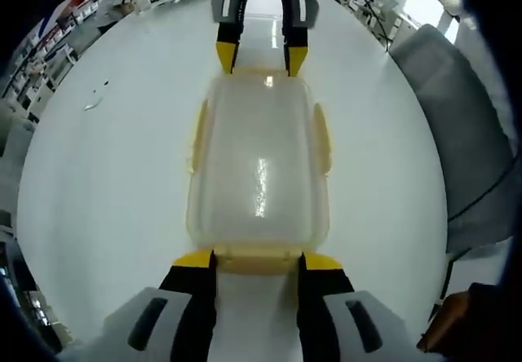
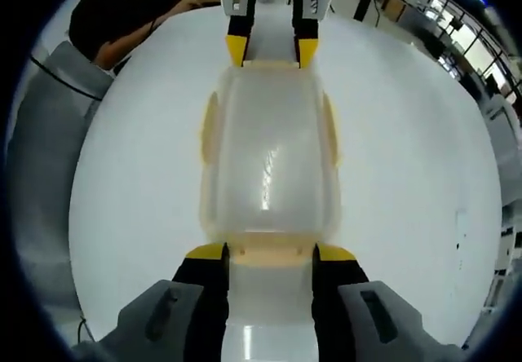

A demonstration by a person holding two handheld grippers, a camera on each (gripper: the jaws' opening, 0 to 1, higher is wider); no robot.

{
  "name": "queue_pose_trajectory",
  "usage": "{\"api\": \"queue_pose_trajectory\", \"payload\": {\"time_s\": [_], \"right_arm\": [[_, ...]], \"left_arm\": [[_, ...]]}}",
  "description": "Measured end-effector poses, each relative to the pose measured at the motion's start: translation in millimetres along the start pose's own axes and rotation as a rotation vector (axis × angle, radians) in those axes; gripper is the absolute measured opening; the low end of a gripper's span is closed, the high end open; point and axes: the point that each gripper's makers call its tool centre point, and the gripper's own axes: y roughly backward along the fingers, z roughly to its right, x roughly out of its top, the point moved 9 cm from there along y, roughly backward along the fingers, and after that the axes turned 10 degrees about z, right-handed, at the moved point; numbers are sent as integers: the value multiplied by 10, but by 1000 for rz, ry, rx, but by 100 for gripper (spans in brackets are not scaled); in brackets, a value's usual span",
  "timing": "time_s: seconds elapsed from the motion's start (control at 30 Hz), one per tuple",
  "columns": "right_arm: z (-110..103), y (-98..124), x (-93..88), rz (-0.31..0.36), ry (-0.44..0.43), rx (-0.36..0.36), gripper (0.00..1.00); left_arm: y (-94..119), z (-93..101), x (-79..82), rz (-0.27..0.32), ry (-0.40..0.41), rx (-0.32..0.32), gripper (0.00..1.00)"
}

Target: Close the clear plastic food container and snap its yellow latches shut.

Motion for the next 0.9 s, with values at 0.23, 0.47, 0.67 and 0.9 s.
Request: {"api": "queue_pose_trajectory", "payload": {"time_s": [0.23,0.47,0.67,0.9], "right_arm": [[-115,128,52,25,-7,31,36],[-234,424,135,34,10,-20,35],[-389,799,192,42,26,-83,35],[-469,1078,97,39,22,-126,35]], "left_arm": [[63,132,33,-40,-14,-30,33],[334,240,237,-20,-44,19,33],[522,328,442,-6,-85,57,33],[625,380,758,5,-126,89,33]]}}
